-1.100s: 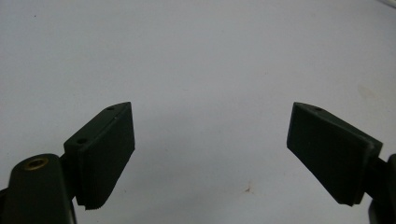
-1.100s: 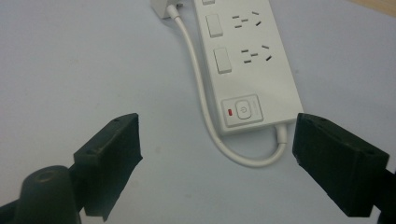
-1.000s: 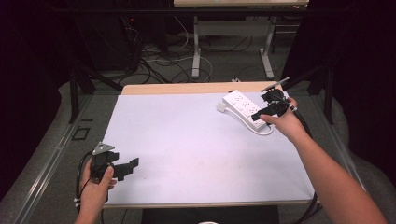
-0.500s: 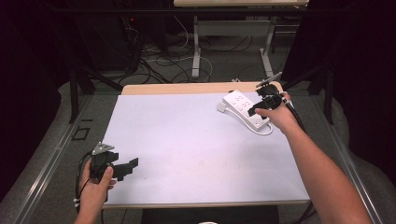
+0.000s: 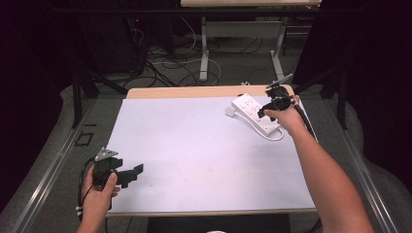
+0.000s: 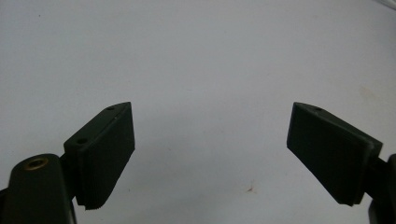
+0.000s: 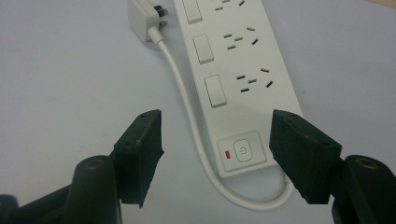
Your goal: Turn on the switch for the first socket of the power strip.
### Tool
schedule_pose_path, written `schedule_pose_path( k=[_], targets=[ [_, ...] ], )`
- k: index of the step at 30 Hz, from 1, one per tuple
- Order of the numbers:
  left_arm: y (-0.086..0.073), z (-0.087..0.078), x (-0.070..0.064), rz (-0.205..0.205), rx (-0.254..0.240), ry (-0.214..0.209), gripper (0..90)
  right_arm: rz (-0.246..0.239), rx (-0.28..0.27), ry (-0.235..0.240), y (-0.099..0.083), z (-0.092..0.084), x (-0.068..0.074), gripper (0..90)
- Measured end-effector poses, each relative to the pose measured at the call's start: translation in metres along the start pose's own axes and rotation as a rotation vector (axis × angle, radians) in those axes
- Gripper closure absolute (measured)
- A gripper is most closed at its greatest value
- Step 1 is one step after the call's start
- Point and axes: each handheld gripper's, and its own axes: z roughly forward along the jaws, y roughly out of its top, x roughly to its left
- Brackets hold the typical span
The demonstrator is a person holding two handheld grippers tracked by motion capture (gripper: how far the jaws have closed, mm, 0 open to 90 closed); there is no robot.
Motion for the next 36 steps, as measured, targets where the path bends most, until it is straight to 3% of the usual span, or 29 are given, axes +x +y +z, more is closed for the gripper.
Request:
schedule_pose_path(
  k=[8, 13, 25, 33, 34, 35, 36],
  targets=[
    [0.000, 0.001, 0.000, -0.004, -0.010, 0.003, 15.1, 0.045, -0.018, 0.005, 0.002, 0.007, -0.007, 36.6],
    [0.000, 0.000, 0.001, 0.000, -0.006, 0.004, 15.1, 0.076, -0.032, -0.019, 0.005, 0.012, -0.012, 37.1],
    [-0.001, 0.002, 0.000, -0.004, -0.012, 0.003, 15.1, 0.148, -0.001, -0.056, 0.008, 0.026, -0.015, 37.1],
    [0.000, 0.000, 0.000, 0.005, -0.007, 0.002, 15.1, 0.176, 0.006, -0.059, 0.009, 0.036, -0.018, 39.1],
    [0.000, 0.000, 0.000, 0.005, -0.007, 0.002, 15.1, 0.198, 0.004, -0.059, 0.010, 0.038, -0.017, 39.5],
    [0.000, 0.000, 0.000, 0.008, -0.006, 0.002, 15.1, 0.199, 0.002, -0.043, 0.010, 0.039, -0.018, 39.9],
    [0.000, 0.000, 0.000, 0.008, -0.006, 0.001, 15.1, 0.199, 0.000, -0.065, 0.010, 0.041, -0.018, 40.2]
  ],
)
